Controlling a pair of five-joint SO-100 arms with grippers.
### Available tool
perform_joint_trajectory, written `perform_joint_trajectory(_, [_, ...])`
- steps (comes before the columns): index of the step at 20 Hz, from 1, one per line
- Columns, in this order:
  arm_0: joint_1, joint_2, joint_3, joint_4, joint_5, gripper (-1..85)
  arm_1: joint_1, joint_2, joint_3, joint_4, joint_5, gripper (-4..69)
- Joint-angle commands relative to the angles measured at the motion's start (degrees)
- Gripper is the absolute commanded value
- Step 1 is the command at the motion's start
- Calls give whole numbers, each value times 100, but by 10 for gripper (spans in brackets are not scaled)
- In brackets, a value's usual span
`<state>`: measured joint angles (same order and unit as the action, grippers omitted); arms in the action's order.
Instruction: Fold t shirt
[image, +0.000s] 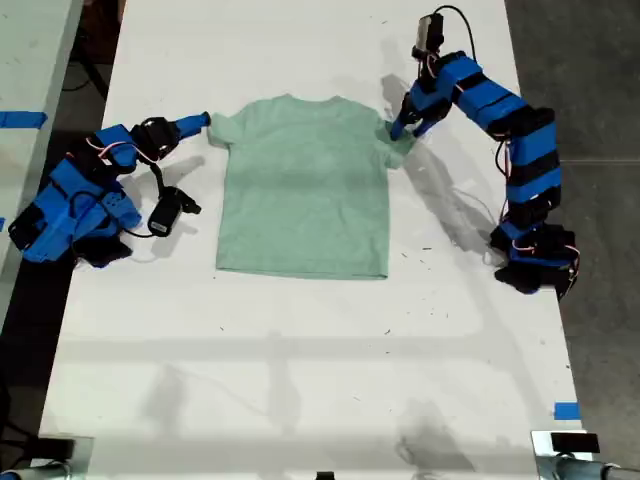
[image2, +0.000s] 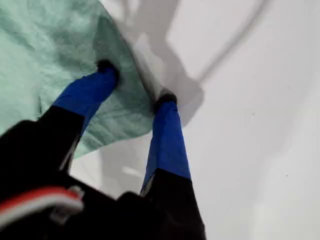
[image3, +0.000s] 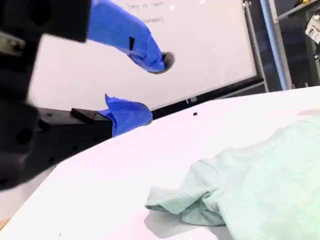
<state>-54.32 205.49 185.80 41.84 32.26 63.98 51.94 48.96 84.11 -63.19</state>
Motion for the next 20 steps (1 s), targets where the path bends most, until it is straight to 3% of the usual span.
perform_joint_trajectory(1, [-105,53,149,-62,-79,122,-229,-105,0,-202,-79,-5])
perform_joint_trajectory(6, [-132,53,149,-44,-88,120,-1063,1450,-9,149,97,-5])
perform_joint_trajectory(10, [-167,53,149,-35,-88,120,-2637,2487,-70,141,378,-5])
perform_joint_trajectory(13, [-167,53,149,-35,-88,121,-3551,2347,-18,-299,580,-5])
perform_joint_trajectory(16, [-167,53,149,-26,-88,123,-3937,1626,-185,-773,510,9])
perform_joint_trajectory(18, [-185,53,149,-9,-88,126,-4025,1257,-387,-853,264,307])
perform_joint_trajectory(19, [-185,53,149,-9,-88,127,-4017,1336,-396,-817,176,327])
perform_joint_trajectory(20, [-185,53,149,0,-88,128,-3955,1556,-396,-694,123,277])
